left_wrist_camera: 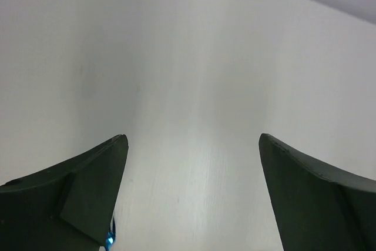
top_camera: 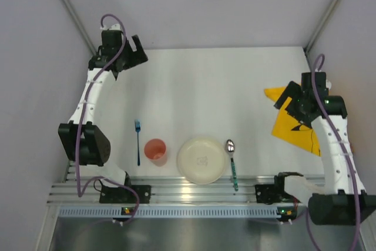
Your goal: Set the dinner table for one person
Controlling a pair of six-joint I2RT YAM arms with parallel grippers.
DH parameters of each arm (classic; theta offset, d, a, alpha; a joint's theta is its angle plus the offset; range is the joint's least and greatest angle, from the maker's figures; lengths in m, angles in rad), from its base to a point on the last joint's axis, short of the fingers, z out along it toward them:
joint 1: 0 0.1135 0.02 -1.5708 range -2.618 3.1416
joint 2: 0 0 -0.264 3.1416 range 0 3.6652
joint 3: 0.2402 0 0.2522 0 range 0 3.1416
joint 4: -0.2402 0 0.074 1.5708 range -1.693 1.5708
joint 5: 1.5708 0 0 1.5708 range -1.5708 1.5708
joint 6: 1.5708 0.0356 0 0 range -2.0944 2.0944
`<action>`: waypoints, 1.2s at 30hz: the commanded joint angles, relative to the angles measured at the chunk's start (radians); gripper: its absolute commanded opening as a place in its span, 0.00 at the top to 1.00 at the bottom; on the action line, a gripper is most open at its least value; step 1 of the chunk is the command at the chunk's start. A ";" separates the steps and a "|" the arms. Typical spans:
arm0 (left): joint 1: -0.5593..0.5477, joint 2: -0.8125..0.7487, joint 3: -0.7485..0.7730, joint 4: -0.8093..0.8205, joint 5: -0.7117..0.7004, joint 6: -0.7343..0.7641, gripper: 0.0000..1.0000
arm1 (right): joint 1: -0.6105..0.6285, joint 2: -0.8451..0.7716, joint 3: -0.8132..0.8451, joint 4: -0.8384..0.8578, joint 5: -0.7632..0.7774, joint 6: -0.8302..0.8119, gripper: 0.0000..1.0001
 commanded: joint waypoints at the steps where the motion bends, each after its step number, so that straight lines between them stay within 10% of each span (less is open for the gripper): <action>1: -0.017 -0.064 -0.060 -0.069 0.207 -0.124 0.01 | -0.141 0.186 0.073 0.016 0.090 -0.017 0.00; 18: -0.210 -0.237 -0.238 -0.192 -0.026 -0.011 0.01 | -0.283 0.751 -0.074 0.388 -0.188 -0.028 0.08; 24: -0.210 -0.257 -0.264 -0.227 -0.046 0.012 0.01 | -0.281 0.837 -0.125 0.462 -0.176 -0.031 0.66; 26: -0.210 -0.266 -0.276 -0.227 -0.055 0.012 0.01 | -0.281 0.848 -0.146 0.473 -0.171 -0.031 1.00; 36: -0.210 -0.256 -0.269 -0.223 -0.052 0.004 0.01 | 0.023 0.832 0.252 0.297 -0.190 0.024 1.00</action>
